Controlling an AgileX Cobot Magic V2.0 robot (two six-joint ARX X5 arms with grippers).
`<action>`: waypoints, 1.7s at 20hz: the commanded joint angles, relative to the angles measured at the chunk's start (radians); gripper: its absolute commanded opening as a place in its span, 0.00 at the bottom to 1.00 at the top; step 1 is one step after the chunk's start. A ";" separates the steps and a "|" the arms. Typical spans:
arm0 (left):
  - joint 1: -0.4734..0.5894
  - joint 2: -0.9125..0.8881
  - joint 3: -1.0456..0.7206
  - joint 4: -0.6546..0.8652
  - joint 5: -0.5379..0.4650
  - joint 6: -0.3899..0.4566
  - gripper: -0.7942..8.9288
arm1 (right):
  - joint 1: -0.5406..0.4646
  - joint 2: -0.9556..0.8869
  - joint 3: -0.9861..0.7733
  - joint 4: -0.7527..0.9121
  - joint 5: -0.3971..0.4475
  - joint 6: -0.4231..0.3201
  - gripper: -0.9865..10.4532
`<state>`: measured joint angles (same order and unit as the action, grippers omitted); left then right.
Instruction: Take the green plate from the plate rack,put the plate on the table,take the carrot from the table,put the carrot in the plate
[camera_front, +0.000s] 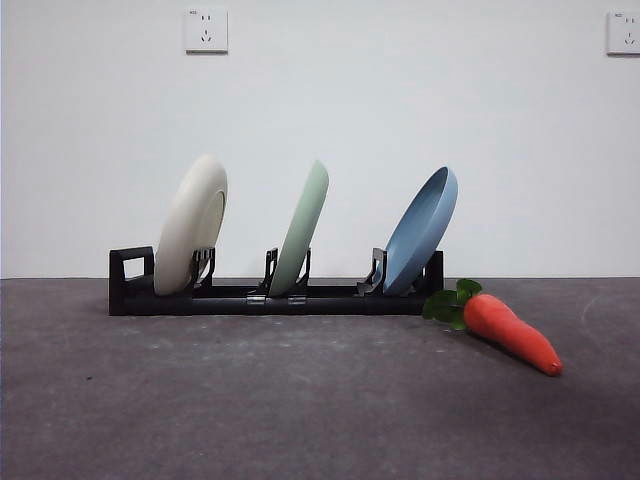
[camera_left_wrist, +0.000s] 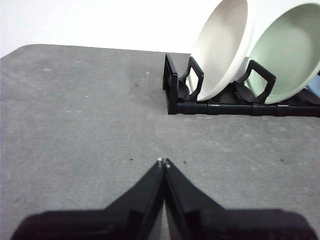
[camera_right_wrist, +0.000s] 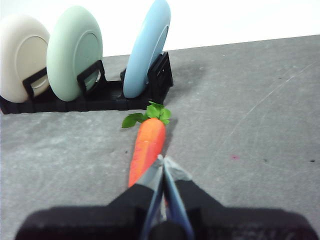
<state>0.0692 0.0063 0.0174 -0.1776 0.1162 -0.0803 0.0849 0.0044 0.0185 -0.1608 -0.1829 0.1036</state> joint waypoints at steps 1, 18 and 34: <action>0.003 -0.003 -0.013 0.005 0.044 -0.055 0.08 | 0.002 -0.002 -0.013 -0.001 -0.002 0.113 0.09; 0.003 0.051 0.363 -0.242 0.432 -0.218 0.07 | 0.003 0.250 0.447 -0.283 -0.145 0.136 0.08; -0.016 0.354 0.725 -0.678 0.687 0.117 0.07 | 0.003 0.574 0.922 -0.933 -0.343 -0.286 0.08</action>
<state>0.0559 0.3634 0.7433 -0.8585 0.7971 -0.0086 0.0856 0.5789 0.9375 -1.0935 -0.5205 -0.1516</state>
